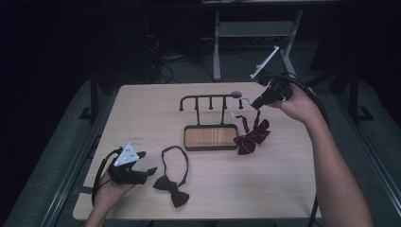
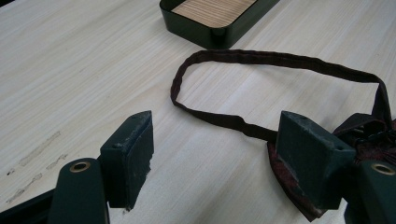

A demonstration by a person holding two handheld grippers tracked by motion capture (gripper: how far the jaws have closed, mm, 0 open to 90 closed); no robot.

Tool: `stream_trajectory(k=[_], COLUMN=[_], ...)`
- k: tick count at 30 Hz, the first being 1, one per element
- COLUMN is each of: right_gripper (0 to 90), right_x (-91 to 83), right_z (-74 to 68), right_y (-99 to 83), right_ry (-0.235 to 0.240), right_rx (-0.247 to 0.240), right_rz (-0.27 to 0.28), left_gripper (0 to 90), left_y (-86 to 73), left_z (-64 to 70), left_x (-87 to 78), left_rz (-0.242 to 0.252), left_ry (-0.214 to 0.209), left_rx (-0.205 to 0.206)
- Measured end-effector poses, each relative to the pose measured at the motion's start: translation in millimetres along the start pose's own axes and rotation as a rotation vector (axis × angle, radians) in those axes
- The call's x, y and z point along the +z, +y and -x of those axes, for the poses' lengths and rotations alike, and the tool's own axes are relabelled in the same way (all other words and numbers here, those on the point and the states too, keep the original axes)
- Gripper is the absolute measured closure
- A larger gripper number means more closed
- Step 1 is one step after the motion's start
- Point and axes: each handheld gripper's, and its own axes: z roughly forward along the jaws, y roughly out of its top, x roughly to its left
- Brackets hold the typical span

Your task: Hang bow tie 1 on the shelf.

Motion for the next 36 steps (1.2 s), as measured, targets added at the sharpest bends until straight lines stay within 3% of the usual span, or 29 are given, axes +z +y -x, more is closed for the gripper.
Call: stream_trajectory(k=[8,17,36], right_gripper=[86.4,83.0,75.3], right_x=[5.5,5.7,10.3], right_z=[8.0,10.6,2.3], right_y=[-0.7,-5.4,-23.5], right_ry=[0.001,0.014,0.060], right_rx=[0.041,0.051,0.003], right_rz=[-0.013,-0.011,0.023], left_gripper=[27.7,27.7,27.6], left_y=[0.2,0.7,-0.2], left_z=[-0.2,0.4,0.5], left_x=[-0.8,-0.9,0.5], left_rz=[0.003,0.005,-0.004], left_ry=[0.001,-0.001,-0.003], left_rx=[0.000,0.002,-0.004])
